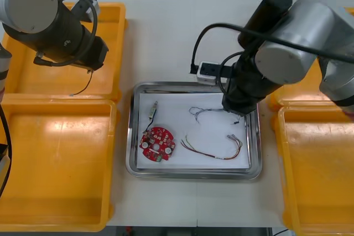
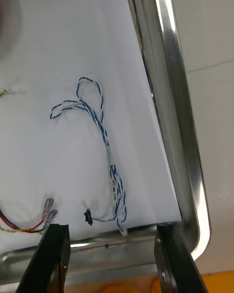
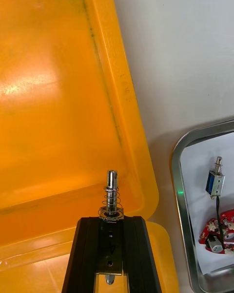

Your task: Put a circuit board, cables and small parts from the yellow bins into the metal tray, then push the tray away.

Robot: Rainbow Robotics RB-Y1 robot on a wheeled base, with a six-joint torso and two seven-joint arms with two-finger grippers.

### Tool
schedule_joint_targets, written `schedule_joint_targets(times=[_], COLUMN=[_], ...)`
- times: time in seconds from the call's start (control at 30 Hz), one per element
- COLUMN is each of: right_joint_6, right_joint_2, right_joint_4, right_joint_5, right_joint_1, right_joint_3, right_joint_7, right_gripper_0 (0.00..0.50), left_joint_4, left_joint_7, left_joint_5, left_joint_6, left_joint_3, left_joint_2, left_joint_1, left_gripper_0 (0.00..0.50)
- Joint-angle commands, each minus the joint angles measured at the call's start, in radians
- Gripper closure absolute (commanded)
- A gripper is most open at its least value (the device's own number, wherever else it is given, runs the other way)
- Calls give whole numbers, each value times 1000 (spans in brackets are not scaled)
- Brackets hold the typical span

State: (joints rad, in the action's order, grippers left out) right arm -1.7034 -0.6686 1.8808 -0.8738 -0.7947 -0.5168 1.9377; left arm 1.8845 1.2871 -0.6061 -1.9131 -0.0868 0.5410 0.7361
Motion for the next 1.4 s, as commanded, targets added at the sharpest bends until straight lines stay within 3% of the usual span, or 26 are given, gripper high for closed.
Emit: schedule_joint_targets(times=[0.03,0.17,0.47,0.73,1.07,1.4], right_joint_6=[-110,-213,-216,-216,-216,-216], right_joint_2=[-14,-52,-144,-241,-350,-378], right_joint_4=[38,63,218,241,192,146], right_joint_5=[-73,-100,-85,-126,-232,-287], right_joint_1=[-34,-34,2,172,394,549], right_joint_3=[136,189,296,485,759,905], right_joint_7=[-3,-51,-319,-502,-546,-534], right_gripper_0=[0,0,0,0,0,0], left_joint_4=[39,41,47,47,42,-27], left_joint_7=[-91,-101,-218,-342,-508,-555], left_joint_5=[-9,-12,-3,29,9,6], left_joint_6=[-7,-7,-7,-7,112,250], left_joint_3=[18,12,-56,-192,-399,-533], left_joint_2=[-13,-24,-67,-105,-115,-118], left_joint_1=[-7,-6,34,82,111,111], left_gripper_0=[500,500,500,500,500,500])
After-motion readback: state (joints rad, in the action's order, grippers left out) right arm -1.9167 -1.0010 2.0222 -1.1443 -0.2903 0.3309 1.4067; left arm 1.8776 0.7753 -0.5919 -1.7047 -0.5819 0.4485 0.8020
